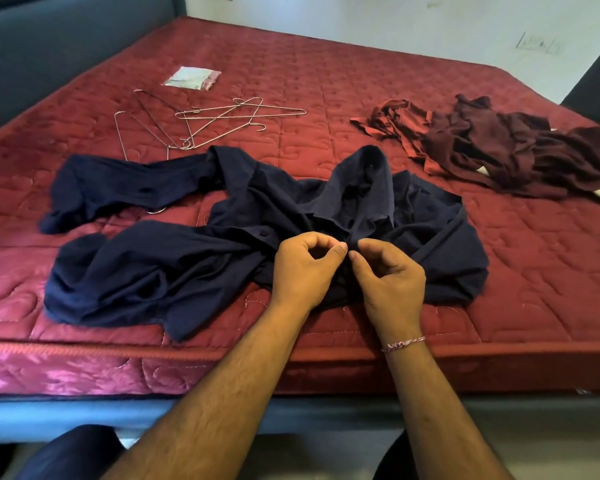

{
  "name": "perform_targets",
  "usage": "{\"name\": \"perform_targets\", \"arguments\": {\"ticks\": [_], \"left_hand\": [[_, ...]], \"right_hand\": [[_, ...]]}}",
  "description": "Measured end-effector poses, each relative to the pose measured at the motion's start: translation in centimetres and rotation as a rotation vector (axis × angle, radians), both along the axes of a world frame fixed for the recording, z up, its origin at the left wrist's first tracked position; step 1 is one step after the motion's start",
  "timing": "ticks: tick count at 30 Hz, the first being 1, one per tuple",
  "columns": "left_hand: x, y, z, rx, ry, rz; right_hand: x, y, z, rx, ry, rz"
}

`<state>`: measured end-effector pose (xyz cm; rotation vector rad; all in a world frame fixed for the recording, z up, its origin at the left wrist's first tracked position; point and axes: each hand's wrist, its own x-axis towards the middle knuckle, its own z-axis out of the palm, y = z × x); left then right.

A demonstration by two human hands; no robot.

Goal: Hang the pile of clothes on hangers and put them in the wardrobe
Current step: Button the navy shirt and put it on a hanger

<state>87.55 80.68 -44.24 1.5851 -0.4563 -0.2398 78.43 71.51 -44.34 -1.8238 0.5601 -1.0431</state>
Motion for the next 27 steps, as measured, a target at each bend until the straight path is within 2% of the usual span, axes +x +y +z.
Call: {"name": "perform_targets", "arguments": {"ticks": [6, 10, 16, 22, 27], "left_hand": [[0.1, 0.2, 0.4, -0.003, 0.071, -0.048], [0.6, 0.4, 0.4, 0.005, 0.131, -0.173], [1.1, 0.9, 0.3, -0.004, 0.132, -0.362], [1.0, 0.7, 0.2, -0.072, 0.171, -0.363], [1.0, 0.5, -0.4, -0.022, 0.112, -0.286]], "right_hand": [[-0.2, -0.1, 0.0, 0.009, 0.011, 0.102], [-0.6, -0.9, 0.6, 0.167, -0.015, 0.195], [-0.7, -1.3, 0.4, 0.179, -0.006, 0.282], [-0.4, -1.7, -0.6, -0.013, 0.055, 0.21], [-0.2, -0.7, -0.8, -0.103, 0.071, 0.134]]}}
